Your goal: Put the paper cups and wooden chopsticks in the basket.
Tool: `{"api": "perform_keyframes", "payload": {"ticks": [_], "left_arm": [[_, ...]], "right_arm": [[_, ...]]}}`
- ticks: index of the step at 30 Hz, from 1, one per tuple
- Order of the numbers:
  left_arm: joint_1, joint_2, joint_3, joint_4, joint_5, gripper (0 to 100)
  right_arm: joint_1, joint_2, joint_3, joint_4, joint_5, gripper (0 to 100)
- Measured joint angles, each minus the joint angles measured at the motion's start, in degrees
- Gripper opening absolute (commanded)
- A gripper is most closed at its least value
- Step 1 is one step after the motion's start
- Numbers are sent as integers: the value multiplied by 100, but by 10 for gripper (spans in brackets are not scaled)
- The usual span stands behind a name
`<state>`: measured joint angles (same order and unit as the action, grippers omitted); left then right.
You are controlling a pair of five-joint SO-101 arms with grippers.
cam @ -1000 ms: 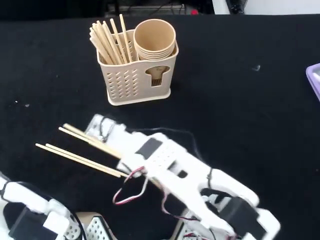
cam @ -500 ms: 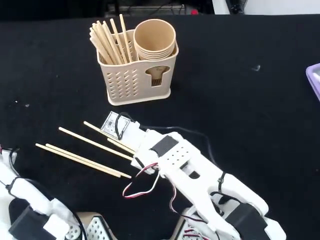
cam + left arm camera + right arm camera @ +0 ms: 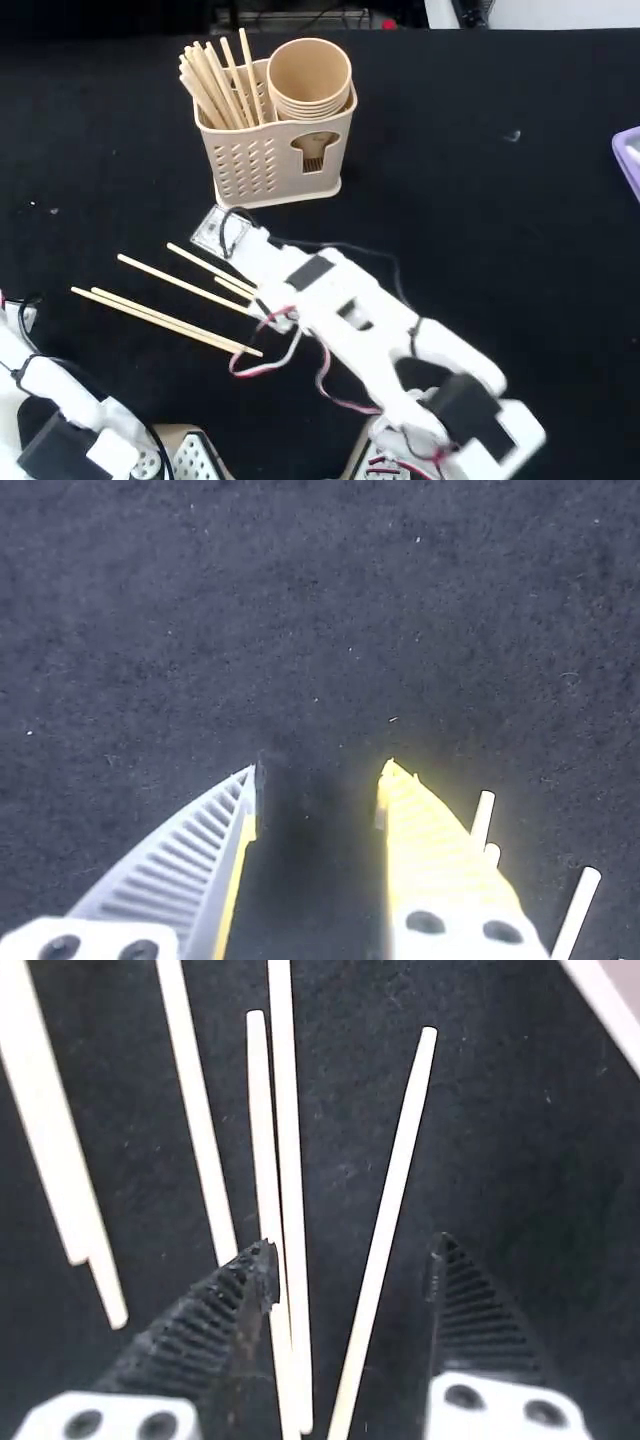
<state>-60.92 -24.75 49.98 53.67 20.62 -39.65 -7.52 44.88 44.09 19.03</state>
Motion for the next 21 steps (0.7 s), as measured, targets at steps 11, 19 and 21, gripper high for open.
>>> {"api": "perform_keyframes", "payload": {"ticks": [11,19,21], "left_arm": [[0,0,0,0,0,199],[0,0,0,0,0,199],[0,0,0,0,0,199]], "right_arm": [[-334,738,-519,114,-18,158],[-325,949,-615,-18,220,14],[-334,1011,-615,-26,229,21]]}}
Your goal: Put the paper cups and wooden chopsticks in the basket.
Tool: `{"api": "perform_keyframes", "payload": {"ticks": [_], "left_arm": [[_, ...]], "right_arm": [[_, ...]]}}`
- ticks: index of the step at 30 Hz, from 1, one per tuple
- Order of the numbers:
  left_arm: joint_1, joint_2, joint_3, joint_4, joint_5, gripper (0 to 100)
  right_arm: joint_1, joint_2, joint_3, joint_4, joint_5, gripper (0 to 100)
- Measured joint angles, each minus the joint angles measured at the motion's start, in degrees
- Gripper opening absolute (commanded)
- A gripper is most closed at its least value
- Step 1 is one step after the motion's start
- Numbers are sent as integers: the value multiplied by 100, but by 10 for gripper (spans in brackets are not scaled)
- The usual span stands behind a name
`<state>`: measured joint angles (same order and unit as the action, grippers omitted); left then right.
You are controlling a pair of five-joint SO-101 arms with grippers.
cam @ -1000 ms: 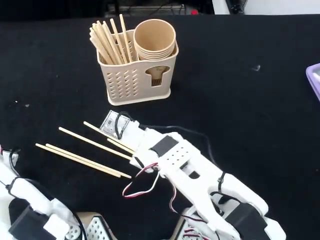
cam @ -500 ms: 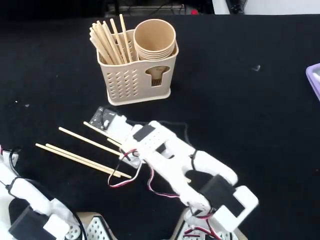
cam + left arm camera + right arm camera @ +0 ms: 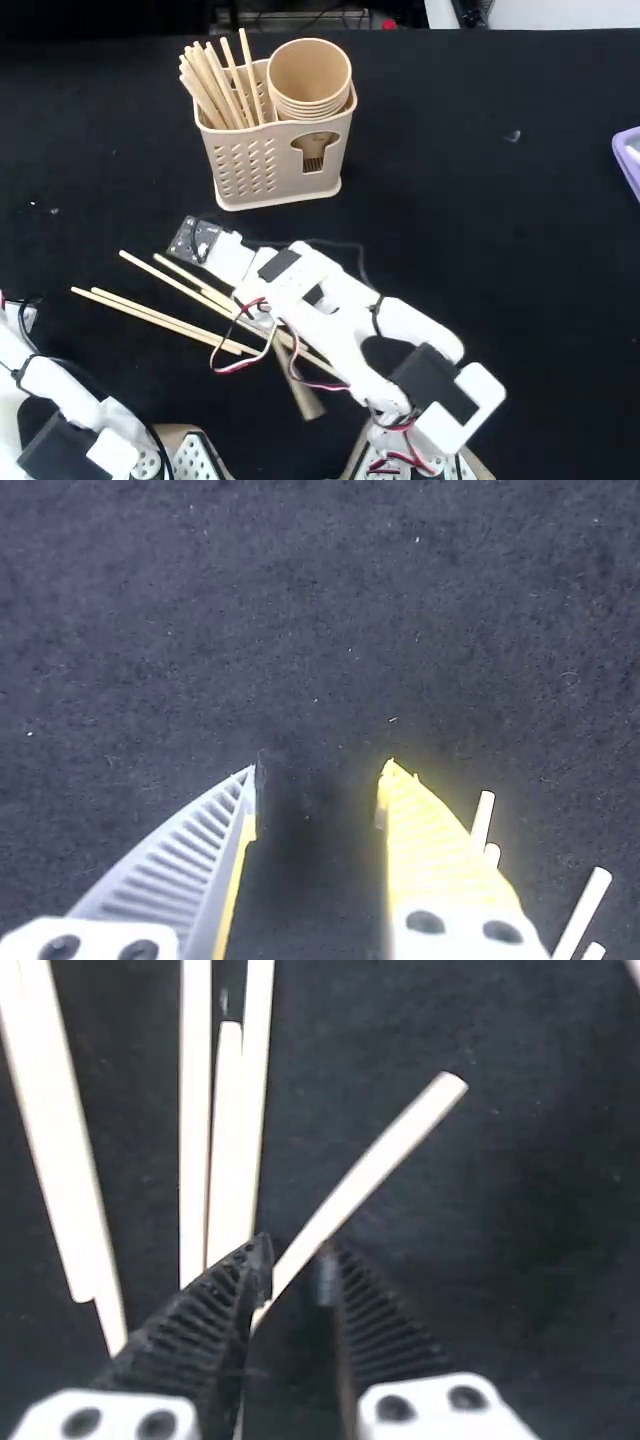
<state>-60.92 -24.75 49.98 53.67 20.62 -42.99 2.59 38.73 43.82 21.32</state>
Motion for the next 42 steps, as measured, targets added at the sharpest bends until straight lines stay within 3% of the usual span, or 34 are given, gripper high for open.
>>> {"api": "perform_keyframes", "payload": {"ticks": [5,11,28,42], "left_arm": [[0,0,0,0,0,199],[0,0,0,0,0,199],[0,0,0,0,0,199],[0,0,0,0,0,199]], "right_arm": [[0,-9,18,18,9,41],[-26,-9,-9,299,9,203],[-607,-440,-70,747,-229,191],[-281,211,-211,343,-44,191]]}}
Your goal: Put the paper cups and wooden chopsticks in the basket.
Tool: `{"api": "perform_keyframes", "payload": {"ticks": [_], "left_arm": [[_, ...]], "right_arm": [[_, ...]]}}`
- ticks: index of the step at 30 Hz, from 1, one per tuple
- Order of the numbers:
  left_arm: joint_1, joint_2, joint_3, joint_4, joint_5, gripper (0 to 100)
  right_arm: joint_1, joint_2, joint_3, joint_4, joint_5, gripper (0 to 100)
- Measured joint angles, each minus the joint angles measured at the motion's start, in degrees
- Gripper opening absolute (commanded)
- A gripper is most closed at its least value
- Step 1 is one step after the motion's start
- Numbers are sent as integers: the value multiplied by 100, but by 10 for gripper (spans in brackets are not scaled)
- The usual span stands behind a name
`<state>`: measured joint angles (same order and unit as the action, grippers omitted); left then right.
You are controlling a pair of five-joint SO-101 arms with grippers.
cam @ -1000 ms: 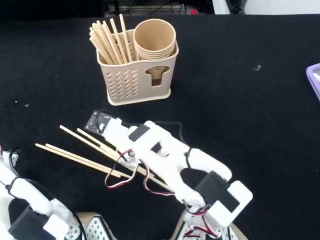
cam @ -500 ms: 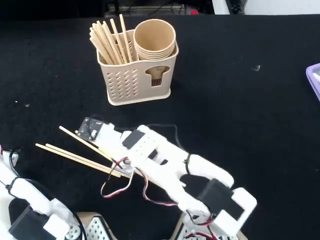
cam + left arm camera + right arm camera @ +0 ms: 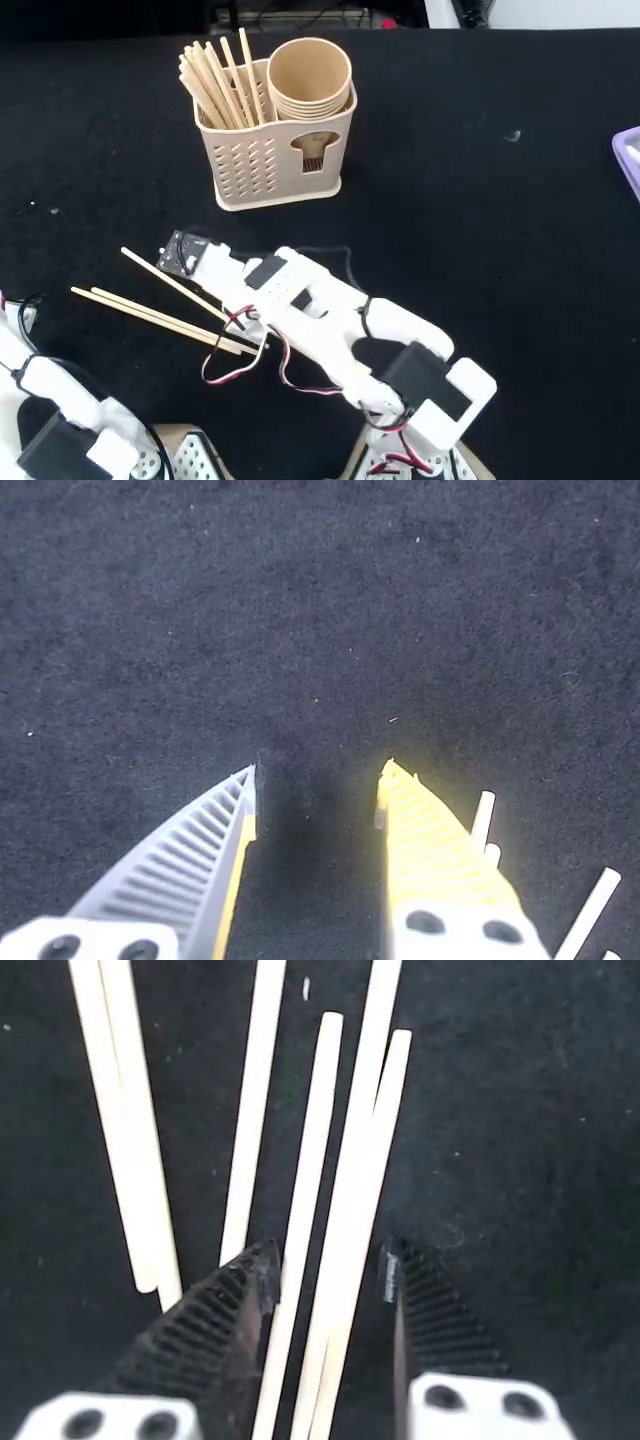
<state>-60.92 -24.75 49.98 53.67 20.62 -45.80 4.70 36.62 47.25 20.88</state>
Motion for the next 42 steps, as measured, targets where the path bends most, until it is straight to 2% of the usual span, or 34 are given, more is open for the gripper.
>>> {"api": "perform_keyframes", "payload": {"ticks": [3,7,18,24,38,42], "left_arm": [[0,0,0,0,0,199],[0,0,0,0,0,199],[0,0,0,0,0,199],[0,0,0,0,0,199],[0,0,0,0,0,199],[0,0,0,0,0,199]], "right_arm": [[9,-35,-9,44,18,160],[44,-229,0,193,26,5],[158,-862,0,431,18,21],[158,-712,0,255,18,149],[185,360,-484,229,26,109],[202,387,-501,229,26,8]]}}
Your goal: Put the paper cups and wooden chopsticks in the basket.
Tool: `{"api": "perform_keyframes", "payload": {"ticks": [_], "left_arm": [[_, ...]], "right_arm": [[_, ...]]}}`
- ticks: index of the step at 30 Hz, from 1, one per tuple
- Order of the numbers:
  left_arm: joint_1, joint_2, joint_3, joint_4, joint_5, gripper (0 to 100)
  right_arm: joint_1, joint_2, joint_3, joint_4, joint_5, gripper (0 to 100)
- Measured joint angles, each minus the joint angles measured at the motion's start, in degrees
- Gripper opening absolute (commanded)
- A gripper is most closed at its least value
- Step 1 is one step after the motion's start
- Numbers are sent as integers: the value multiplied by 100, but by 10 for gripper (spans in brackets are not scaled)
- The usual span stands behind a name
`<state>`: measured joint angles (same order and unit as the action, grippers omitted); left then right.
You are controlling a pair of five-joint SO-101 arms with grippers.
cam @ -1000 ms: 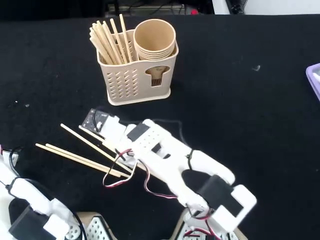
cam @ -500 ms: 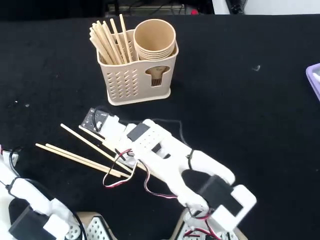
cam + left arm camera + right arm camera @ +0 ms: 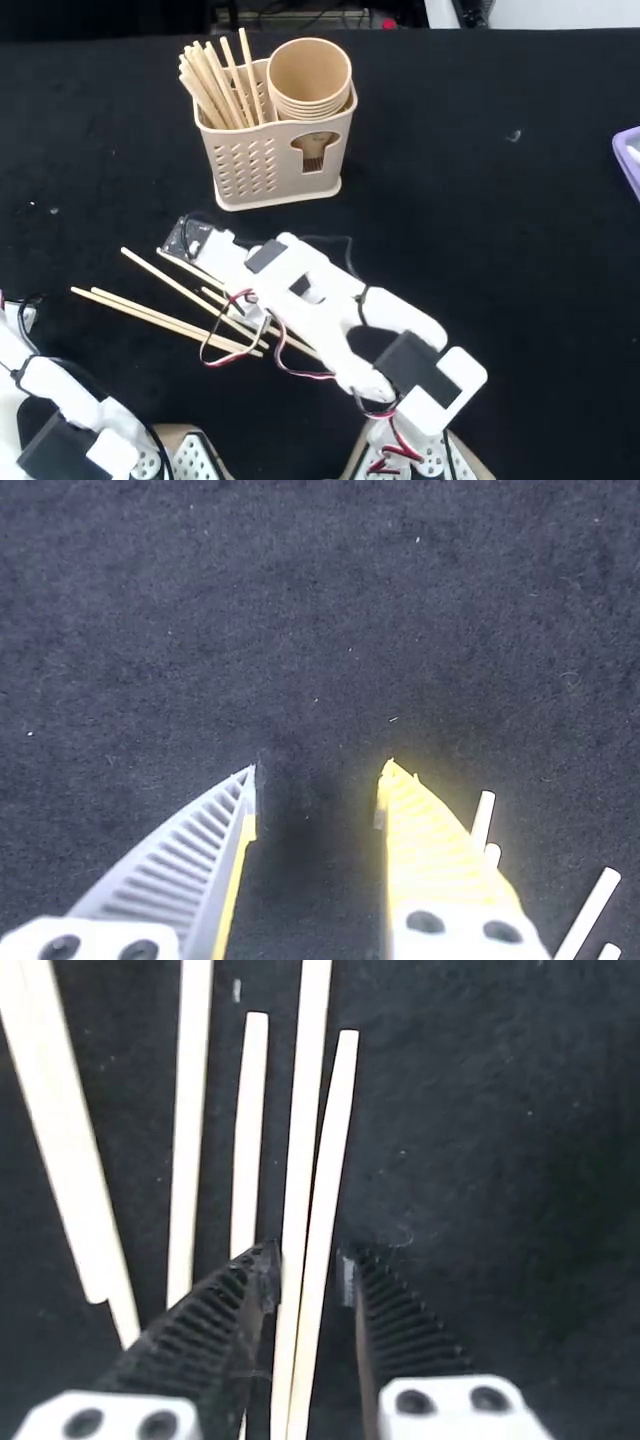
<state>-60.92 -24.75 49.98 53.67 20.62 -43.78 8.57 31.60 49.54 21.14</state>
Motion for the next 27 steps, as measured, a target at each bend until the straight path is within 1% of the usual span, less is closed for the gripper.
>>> {"api": "perform_keyframes", "payload": {"ticks": [6,12,16,19,25,27], "left_arm": [[0,0,0,0,0,199],[0,0,0,0,0,199],[0,0,0,0,0,199],[0,0,0,0,0,199],[0,0,0,0,0,199],[0,0,0,0,0,199]], "right_arm": [[9,9,-44,26,0,31],[-9,9,-62,88,0,167],[-62,9,-70,105,0,133],[-62,9,-79,149,0,127],[-53,431,-677,853,9,123],[-53,589,-905,1002,9,99]]}}
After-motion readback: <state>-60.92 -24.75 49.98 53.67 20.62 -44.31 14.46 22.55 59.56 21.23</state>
